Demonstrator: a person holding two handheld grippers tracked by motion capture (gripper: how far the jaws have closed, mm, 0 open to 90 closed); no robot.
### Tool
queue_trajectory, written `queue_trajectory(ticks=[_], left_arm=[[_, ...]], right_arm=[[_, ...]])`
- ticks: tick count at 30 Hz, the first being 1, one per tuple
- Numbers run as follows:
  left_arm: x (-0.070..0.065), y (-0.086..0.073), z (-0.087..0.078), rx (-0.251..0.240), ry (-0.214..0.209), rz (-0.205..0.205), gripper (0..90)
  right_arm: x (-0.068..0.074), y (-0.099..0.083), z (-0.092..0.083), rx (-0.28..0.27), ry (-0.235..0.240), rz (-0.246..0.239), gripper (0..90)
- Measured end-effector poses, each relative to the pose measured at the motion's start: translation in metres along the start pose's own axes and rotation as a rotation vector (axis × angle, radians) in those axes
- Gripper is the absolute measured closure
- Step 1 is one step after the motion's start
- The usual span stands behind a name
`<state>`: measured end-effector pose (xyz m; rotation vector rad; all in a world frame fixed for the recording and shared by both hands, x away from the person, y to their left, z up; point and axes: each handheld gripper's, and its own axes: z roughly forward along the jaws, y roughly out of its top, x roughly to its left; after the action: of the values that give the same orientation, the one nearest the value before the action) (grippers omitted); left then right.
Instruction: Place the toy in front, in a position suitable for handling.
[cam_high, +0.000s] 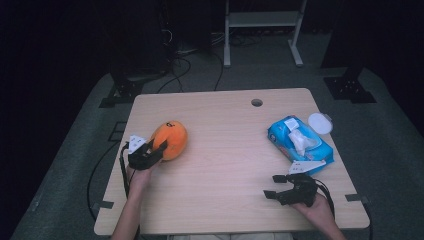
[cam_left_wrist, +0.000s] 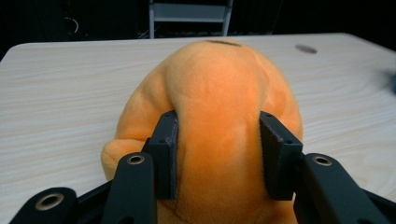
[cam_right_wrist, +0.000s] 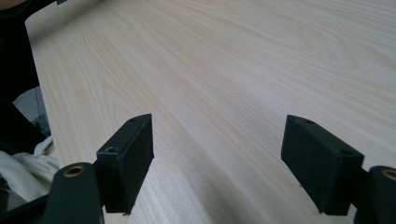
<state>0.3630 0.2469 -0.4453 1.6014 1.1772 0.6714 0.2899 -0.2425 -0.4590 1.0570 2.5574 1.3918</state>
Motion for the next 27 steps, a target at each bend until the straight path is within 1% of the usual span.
queue_trajectory(ticks=[5,7,9,10,11,15,16,18,19,20,21,22,23,26,27], left_arm=[[-0.002,0.002,-0.008,-0.03,-0.031,-0.021,56.8],[-0.004,0.003,-0.008,-0.039,-0.036,-0.015,57.1],[-0.009,0.005,-0.009,-0.043,-0.054,-0.002,57.2],[-0.009,0.005,-0.009,-0.043,-0.054,-0.002,57.5],[-0.014,0.006,-0.009,-0.046,-0.074,0.008,57.7],[-0.026,0.009,-0.007,-0.048,-0.122,0.023,59.2],[-0.026,0.009,-0.007,-0.048,-0.122,0.023,59.5],[-0.033,0.01,-0.007,-0.055,-0.15,0.019,59.7],[-0.04,0.011,-0.007,-0.059,-0.175,0.023,59.8],[-0.044,0.012,-0.007,-0.061,-0.189,0.024,59.8],[-0.044,0.012,-0.007,-0.061,-0.189,0.024,59.9],[-0.052,0.012,-0.006,-0.061,-0.217,0.025,59.8],[-0.052,0.012,-0.006,-0.061,-0.217,0.025,59.8],[-0.065,0.013,-0.004,-0.06,-0.261,0.035,59.8],[-0.073,0.014,-0.003,-0.055,-0.288,0.047,59.8]], right_arm=[[0.001,0.0,-0.002,-0.005,-0.007,-0.002,24.3],[0.0,0.0,-0.002,-0.001,-0.007,-0.001,24.3],[0.0,0.0,-0.001,0.004,-0.011,-0.005,24.3],[-0.001,0.0,-0.001,0.007,-0.012,-0.003,24.3],[-0.001,0.0,-0.001,0.006,-0.011,-0.003,24.3],[-0.001,0.0,-0.001,0.007,-0.014,-0.005,24.2],[-0.001,0.0,-0.001,0.006,-0.014,-0.002,24.3],[-0.001,0.0,-0.001,0.004,-0.014,-0.004,24.3],[-0.001,0.0,-0.002,0.001,-0.015,-0.005,24.3],[-0.001,0.0,-0.002,0.001,-0.016,-0.003,24.3],[-0.001,0.0,-0.002,0.001,-0.016,-0.003,24.3],[-0.001,0.0,-0.002,0.001,-0.016,-0.004,24.2],[-0.001,0.0,-0.002,0.001,-0.016,-0.004,24.2],[-0.001,0.0,-0.002,0.0,-0.017,-0.005,24.2],[-0.001,0.0,-0.002,0.0,-0.017,-0.004,24.3]])
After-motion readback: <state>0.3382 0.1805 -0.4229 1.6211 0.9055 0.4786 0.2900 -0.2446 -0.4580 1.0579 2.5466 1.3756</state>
